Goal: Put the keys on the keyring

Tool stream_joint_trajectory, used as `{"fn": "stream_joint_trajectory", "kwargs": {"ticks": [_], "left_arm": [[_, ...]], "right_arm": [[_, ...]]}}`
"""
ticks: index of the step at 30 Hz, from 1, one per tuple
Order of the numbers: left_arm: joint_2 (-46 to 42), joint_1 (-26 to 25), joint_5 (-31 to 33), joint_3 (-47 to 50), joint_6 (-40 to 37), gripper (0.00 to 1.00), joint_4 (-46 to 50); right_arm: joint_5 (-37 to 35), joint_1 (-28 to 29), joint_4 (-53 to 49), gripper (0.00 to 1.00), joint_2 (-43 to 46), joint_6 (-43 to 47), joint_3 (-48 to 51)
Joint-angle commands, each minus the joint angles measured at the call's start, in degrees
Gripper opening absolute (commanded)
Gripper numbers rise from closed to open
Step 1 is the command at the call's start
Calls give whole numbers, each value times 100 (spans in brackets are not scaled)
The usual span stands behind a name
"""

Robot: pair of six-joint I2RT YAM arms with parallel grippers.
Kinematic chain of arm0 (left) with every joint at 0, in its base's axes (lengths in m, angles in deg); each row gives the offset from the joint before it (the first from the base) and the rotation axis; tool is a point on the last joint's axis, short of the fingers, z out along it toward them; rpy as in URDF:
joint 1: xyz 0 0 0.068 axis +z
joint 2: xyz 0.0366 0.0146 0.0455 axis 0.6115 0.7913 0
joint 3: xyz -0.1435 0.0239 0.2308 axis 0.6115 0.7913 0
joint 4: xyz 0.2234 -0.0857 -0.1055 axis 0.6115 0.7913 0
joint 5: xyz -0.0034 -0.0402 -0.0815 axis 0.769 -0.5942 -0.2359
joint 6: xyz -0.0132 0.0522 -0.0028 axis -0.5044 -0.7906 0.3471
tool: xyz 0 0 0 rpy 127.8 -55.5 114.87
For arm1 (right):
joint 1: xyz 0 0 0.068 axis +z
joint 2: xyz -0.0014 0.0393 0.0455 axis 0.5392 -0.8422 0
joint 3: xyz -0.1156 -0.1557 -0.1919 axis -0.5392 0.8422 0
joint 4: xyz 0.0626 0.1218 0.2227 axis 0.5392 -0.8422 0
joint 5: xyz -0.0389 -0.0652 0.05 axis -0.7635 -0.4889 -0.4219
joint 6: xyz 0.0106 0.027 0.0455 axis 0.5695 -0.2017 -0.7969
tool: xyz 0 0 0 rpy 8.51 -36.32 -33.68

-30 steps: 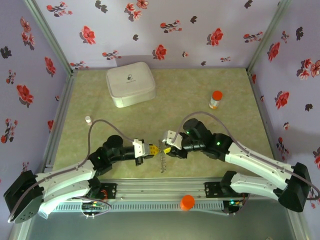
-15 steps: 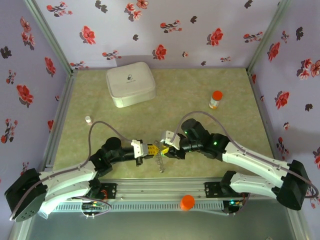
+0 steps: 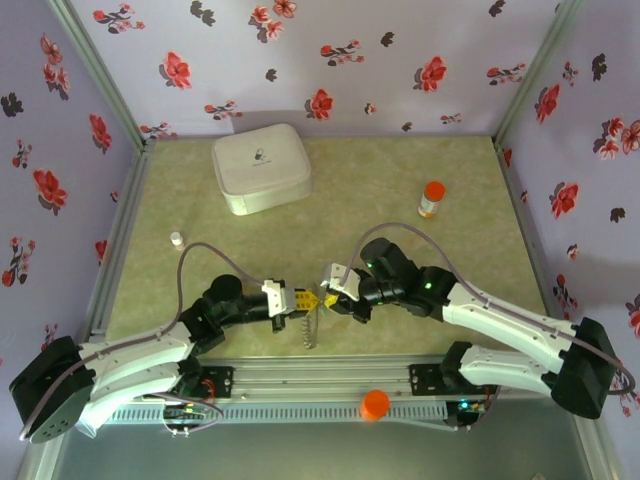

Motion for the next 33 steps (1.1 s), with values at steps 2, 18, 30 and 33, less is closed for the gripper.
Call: {"fn": "stream_joint_trajectory", "kwargs": {"ticks": [2, 18, 30, 33], "left_arm": [[8, -3, -134, -73, 54, 0, -346], [107, -3, -271, -73, 192, 0, -699], [108, -3, -23, -41, 143, 0, -861], [136, -6, 43, -1, 190, 0, -1088]], "right_arm": [[138, -4, 33, 4, -78, 2, -112], [-140, -5, 282, 18, 316, -165, 231], [-67, -3, 768, 33, 382, -542, 659], [-171, -3, 1235, 34, 274, -731, 823]]}}
